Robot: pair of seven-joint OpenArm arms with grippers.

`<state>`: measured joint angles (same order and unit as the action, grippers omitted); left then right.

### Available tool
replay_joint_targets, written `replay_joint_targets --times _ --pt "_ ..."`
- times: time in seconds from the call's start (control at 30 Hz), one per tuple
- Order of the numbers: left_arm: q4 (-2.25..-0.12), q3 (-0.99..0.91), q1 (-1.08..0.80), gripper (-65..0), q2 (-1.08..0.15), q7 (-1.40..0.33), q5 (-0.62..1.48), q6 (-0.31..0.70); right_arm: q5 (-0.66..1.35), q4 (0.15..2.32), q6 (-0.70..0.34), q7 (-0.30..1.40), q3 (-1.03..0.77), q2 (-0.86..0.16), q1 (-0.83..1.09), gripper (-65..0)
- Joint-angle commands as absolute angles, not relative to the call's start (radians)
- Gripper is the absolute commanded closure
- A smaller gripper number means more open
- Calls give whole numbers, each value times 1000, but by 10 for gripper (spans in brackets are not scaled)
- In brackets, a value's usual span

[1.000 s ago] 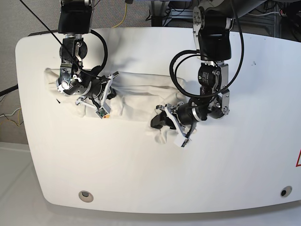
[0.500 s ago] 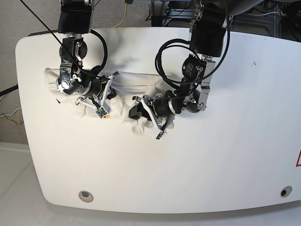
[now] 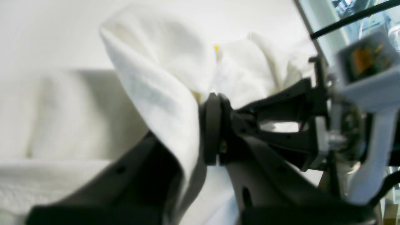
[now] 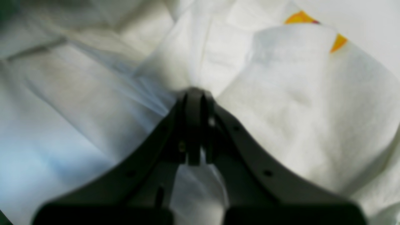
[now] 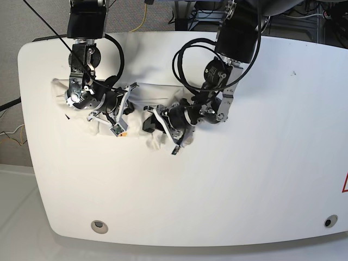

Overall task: Fold the T-shirt properly
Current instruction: 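Fold the held end with the left gripper toward the right gripper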

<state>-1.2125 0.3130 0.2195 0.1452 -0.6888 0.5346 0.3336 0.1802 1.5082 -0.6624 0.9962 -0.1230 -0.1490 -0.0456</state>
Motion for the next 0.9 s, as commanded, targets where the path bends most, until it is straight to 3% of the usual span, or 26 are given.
replay_joint_targets --times 0.0,0.53,0.67,0.87 --pt "-1227 375 231 -44 157 -634 555 297 111 1500 -657 1069 -124 -159 -36 -4" --pt "-1233 516 242 -54 137 -588 555 145 111 1500 -657 1069 -125 -159 -35 -5" --pt "-1234 516 257 -145 105 -588 556 143 111 1500 -657 1069 -125 -159 -35 -5" --pt "-1271 512 260 -354 79 -588 555 143 111 1500 -657 1069 -124 -159 -35 -5"
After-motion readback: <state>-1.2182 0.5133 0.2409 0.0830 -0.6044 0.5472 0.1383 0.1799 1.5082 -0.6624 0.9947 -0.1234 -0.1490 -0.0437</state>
